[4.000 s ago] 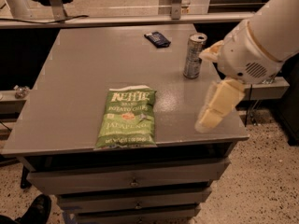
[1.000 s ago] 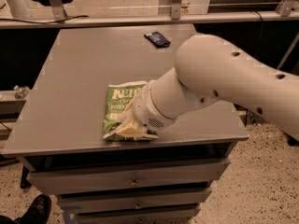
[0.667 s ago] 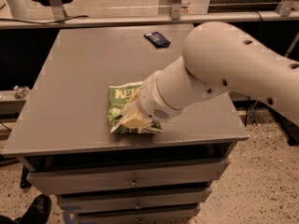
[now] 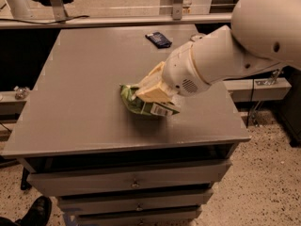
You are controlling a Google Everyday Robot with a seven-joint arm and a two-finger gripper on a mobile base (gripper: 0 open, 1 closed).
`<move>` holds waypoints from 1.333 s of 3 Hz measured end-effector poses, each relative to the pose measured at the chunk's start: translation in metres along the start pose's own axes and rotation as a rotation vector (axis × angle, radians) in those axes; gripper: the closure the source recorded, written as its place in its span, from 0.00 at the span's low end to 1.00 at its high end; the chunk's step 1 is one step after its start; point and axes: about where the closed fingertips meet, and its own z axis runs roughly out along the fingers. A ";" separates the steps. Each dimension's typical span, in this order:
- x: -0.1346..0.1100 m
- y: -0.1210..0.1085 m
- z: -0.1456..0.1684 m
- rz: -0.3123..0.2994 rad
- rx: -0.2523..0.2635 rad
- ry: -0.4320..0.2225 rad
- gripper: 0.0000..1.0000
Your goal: Pick green jalapeno chip bag
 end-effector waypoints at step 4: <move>-0.056 -0.051 -0.110 0.075 0.083 -0.358 1.00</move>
Offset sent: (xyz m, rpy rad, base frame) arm 0.0333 -0.0721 0.1290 0.4064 -0.0881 -0.0878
